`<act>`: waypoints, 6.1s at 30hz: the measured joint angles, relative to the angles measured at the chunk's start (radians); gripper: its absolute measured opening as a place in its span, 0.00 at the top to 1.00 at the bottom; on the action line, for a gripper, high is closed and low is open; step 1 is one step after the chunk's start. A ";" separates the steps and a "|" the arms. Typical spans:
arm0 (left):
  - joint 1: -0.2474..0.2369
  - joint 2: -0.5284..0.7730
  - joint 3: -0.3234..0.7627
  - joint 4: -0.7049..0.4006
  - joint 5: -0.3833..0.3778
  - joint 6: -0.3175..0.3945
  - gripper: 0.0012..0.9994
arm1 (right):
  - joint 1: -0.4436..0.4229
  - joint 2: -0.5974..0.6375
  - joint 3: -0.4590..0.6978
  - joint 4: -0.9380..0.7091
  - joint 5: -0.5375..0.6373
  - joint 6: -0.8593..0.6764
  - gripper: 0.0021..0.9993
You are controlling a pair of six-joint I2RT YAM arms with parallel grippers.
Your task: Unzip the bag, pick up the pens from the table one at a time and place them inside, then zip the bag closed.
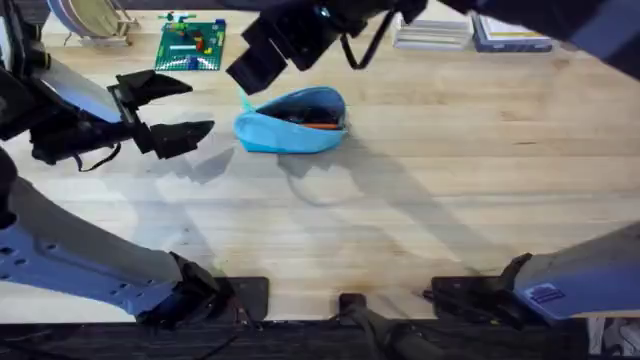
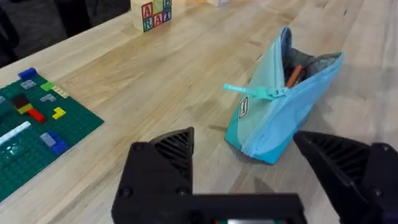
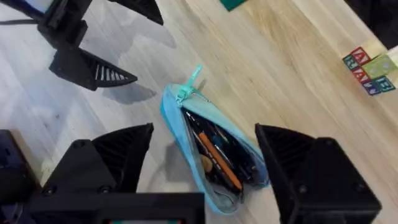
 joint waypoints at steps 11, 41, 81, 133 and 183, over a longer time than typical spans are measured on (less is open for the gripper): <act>0.000 0.000 0.000 0.000 0.000 0.000 0.01 | 0.040 0.128 0.171 -0.068 0.000 0.091 0.00; 0.000 0.000 0.000 0.001 0.000 0.000 0.01 | 0.070 0.279 0.183 -0.041 0.034 0.215 0.00; 0.000 0.000 0.000 0.003 -0.001 0.000 0.01 | 0.070 0.438 0.187 0.045 0.088 0.251 0.00; 0.000 0.000 0.000 0.003 -0.001 0.000 0.01 | 0.071 0.438 0.188 0.016 0.111 0.255 0.97; -0.183 0.000 0.000 0.157 -0.023 0.001 0.01 | 0.071 0.438 0.247 0.019 0.111 0.251 0.97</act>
